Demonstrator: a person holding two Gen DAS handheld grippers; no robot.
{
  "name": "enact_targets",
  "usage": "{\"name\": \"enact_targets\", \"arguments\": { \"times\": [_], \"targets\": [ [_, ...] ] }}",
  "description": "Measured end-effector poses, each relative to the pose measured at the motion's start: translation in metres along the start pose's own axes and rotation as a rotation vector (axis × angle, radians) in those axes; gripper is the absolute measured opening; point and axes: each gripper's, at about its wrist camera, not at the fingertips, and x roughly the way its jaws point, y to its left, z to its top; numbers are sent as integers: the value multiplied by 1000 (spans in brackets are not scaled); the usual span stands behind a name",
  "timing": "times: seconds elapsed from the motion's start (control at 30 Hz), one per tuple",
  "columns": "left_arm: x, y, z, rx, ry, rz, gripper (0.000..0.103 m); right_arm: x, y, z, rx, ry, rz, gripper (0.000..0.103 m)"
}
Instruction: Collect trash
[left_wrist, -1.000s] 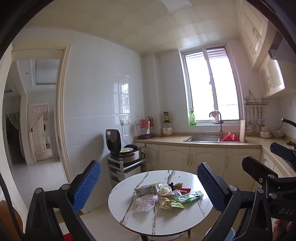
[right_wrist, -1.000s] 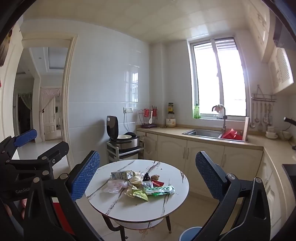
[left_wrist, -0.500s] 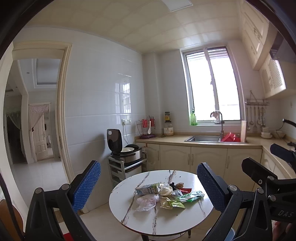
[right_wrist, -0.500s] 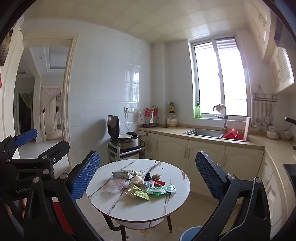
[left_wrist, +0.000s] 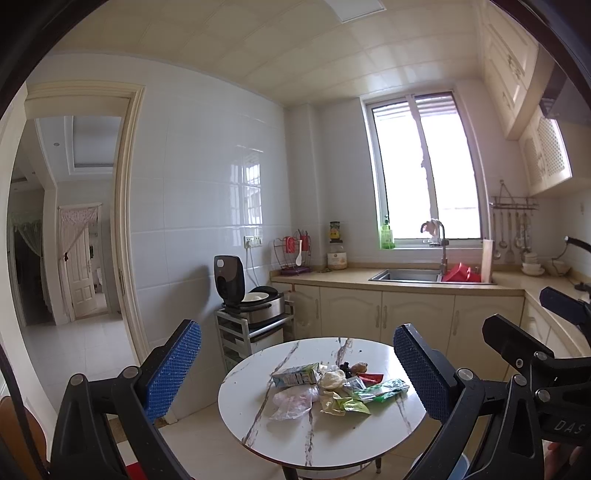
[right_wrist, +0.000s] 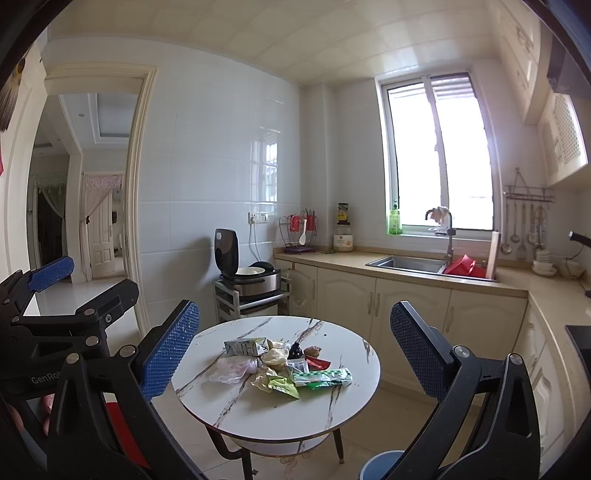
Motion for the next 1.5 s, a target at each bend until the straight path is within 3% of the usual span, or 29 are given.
{"name": "enact_targets", "arguments": {
  "times": [0.97, 1.23, 1.5],
  "targets": [
    [3, -2, 1, 3, 9, -3, 102, -3, -5, 1, 7, -10, -11, 103],
    [22, -3, -2, 6, 24, -4, 102, 7, -7, -2, 1, -1, -18, 103],
    [70, -7, -15, -13, 108, -15, 102, 48, -10, -24, -9, 56, -25, 103]
  ]
}}
